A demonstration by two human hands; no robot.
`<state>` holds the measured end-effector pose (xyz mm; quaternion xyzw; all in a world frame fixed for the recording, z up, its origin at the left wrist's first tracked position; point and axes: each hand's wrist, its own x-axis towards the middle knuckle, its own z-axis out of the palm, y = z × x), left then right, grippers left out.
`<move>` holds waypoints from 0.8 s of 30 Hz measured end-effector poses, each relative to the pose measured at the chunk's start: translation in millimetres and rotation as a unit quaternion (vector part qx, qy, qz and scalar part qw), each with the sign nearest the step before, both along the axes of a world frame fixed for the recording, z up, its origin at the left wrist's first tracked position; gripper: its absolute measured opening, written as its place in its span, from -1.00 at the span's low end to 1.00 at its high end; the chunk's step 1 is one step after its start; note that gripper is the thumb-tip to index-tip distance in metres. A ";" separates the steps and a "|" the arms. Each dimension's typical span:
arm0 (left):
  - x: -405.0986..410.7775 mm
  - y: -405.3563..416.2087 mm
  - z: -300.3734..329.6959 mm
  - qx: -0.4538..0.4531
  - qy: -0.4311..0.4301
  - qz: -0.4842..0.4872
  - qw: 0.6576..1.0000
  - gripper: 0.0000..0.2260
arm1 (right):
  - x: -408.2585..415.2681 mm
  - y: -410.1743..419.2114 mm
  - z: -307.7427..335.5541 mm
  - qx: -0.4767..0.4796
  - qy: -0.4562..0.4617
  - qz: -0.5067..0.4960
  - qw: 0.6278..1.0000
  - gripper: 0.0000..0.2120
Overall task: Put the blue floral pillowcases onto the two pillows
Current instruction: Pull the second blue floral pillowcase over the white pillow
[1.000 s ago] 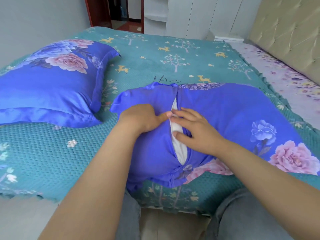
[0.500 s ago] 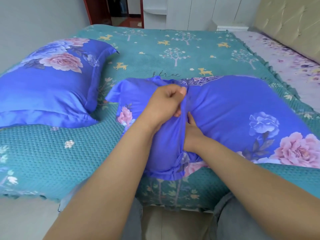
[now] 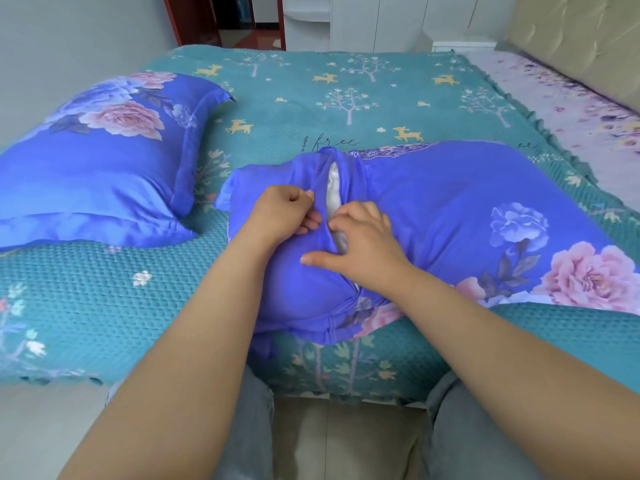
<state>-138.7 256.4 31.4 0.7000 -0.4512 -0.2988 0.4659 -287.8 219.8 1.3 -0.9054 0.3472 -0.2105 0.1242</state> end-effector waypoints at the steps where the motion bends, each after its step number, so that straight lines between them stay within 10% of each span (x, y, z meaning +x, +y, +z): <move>1: 4.8 4.6 2.9 -0.008 0.022 -0.013 1.000 -0.78 | 3.1 6.7 -0.5 -0.022 0.048 0.004 0.999 -0.54; 4: 38.7 13.3 -0.5 -0.052 -0.050 0.070 0.995 -0.86 | 8.7 19.3 0.1 0.010 -0.045 0.013 0.999 -0.60; 7: 79.6 26.3 -12.1 0.086 -0.198 0.130 0.968 -0.47 | 8.4 21.8 0.8 0.092 -0.205 -0.033 0.974 -0.57; 13: 92.7 60.5 -22.1 0.325 0.063 -0.099 0.939 0.14 | 10.0 4.5 -0.7 0.160 -0.322 -0.126 0.924 -0.58; 20: 86.4 68.1 -21.2 0.146 0.144 -0.092 0.975 -0.90 | 9.4 -23.6 2.0 0.199 -0.292 -0.220 0.909 -0.71; 24: 81.2 76.2 -10.0 0.069 0.082 0.004 0.994 -0.79 | 20.0 -0.2 5.0 -0.009 -0.210 -0.164 0.964 -0.80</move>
